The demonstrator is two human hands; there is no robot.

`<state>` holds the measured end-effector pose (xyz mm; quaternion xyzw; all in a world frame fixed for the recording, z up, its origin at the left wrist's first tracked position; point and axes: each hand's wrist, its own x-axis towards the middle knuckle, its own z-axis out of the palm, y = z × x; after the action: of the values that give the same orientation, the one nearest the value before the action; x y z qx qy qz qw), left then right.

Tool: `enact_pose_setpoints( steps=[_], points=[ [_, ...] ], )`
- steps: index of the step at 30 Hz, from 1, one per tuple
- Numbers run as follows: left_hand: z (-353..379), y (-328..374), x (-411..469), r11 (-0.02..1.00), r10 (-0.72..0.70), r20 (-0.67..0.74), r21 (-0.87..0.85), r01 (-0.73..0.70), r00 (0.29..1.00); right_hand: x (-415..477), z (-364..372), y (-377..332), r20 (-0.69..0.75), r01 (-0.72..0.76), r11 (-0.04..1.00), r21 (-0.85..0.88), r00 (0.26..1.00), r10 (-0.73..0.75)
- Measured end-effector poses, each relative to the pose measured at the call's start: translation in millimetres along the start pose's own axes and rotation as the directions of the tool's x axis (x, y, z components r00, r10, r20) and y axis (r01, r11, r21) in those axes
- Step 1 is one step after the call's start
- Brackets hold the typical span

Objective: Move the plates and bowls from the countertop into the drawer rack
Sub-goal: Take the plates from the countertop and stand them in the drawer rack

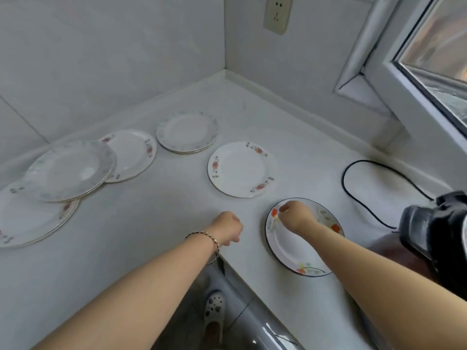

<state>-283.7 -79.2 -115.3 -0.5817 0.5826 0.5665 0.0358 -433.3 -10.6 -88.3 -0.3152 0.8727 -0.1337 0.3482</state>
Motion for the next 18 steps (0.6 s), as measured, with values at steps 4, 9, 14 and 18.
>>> enact_pose_setpoints(
  steps=[4,9,14,18],
  points=[
    [-37,22,65,0.998,-0.059,-0.056,-0.033,0.057,0.997,53,-1,-27,-0.017,-0.070,0.996,0.050,0.997,0.071],
    [-76,50,136,0.973,-0.071,-0.096,-0.224,0.048,0.993,120,-2,-49,-0.088,-0.203,0.969,0.142,0.972,0.217],
    [-90,57,171,0.936,-0.080,-0.097,-0.348,0.041,0.992,164,14,-51,-0.067,-0.350,0.900,0.260,0.923,0.378],
    [-93,49,164,0.944,-0.079,-0.094,-0.328,0.044,0.992,164,25,-40,-0.076,-0.367,0.882,0.296,0.911,0.405]
  ],
)
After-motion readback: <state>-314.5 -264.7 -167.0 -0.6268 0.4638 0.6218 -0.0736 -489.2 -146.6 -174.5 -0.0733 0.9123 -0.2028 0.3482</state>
